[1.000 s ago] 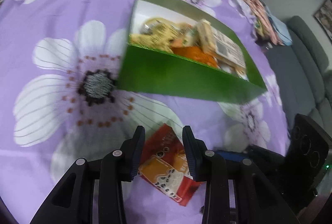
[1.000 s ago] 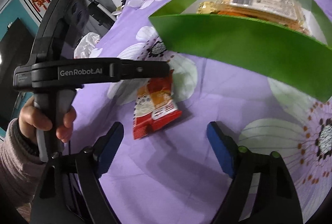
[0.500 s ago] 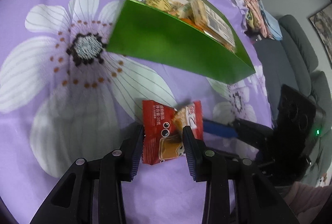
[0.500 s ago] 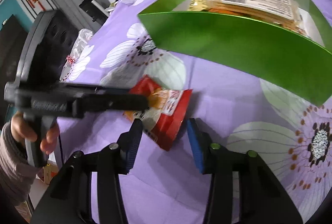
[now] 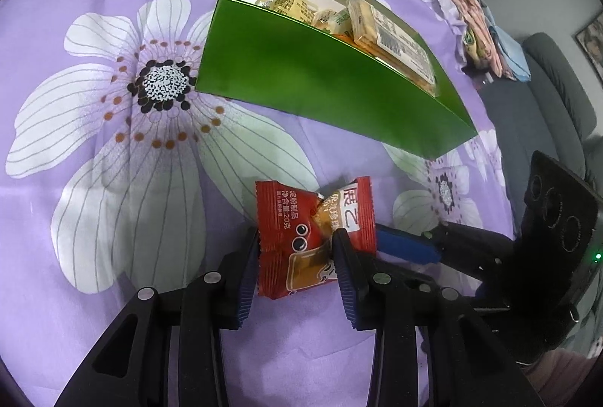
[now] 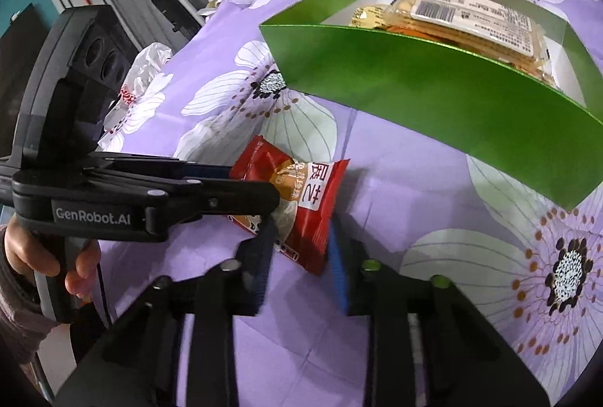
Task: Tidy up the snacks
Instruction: 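Carry the red packet into the green box and open the right gripper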
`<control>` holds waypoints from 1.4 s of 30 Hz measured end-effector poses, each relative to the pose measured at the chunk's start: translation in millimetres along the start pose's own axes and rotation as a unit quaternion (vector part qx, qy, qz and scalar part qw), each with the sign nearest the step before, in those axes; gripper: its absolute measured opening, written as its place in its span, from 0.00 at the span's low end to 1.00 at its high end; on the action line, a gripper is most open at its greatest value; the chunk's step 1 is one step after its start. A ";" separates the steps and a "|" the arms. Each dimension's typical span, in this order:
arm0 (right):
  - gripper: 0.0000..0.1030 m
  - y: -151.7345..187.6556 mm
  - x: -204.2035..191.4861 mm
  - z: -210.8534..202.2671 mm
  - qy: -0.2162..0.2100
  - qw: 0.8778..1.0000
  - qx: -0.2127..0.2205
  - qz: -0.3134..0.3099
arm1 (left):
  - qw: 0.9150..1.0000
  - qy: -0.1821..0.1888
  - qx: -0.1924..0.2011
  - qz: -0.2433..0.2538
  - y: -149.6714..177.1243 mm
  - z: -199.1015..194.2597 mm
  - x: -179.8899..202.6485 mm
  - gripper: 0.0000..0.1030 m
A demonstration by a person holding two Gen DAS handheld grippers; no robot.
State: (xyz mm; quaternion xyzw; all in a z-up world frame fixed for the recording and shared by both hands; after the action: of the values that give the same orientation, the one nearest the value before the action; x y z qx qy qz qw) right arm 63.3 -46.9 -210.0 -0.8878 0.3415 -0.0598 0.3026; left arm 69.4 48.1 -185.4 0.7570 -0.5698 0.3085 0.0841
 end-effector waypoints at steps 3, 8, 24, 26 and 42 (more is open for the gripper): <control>0.12 -0.3 -3.1 -4.6 0.000 1.000 0.010 -0.005 | 1.000 -0.001 0.006 -0.002 5.6 -0.7 2.3 0.36; 0.09 -0.8 -0.8 -17.6 0.009 1.000 0.023 -0.008 | 1.000 0.004 0.015 -0.004 14.3 -6.5 10.4 0.36; 0.09 -30.5 14.8 -74.6 0.047 0.994 0.101 -0.013 | 0.996 0.011 0.079 0.051 -8.7 -40.4 68.7 0.36; 0.09 -37.9 21.4 -79.8 0.056 0.992 0.110 -0.016 | 0.995 0.013 0.085 0.058 -14.8 -42.3 75.6 0.36; 0.09 -101.1 77.2 -82.2 0.094 0.984 0.151 -0.024 | 0.991 0.033 0.116 0.065 -95.6 -41.1 105.0 0.36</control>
State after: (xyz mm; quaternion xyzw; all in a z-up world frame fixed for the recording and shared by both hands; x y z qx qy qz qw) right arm 153.9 -78.3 -92.7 -0.8305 0.3339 -0.2012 0.3978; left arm 158.3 14.9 -72.1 0.7125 -0.5750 0.4022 -0.0060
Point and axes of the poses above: each gripper's, at about its wrist camera, not at the fingertips, and z roughly the way its jaws point, x to its right, y to its underside, the point moved 6 cm from there along z, roughly the way its jaws point, and after that the axes turned 15 degrees about -z, right-handed, at the moved point
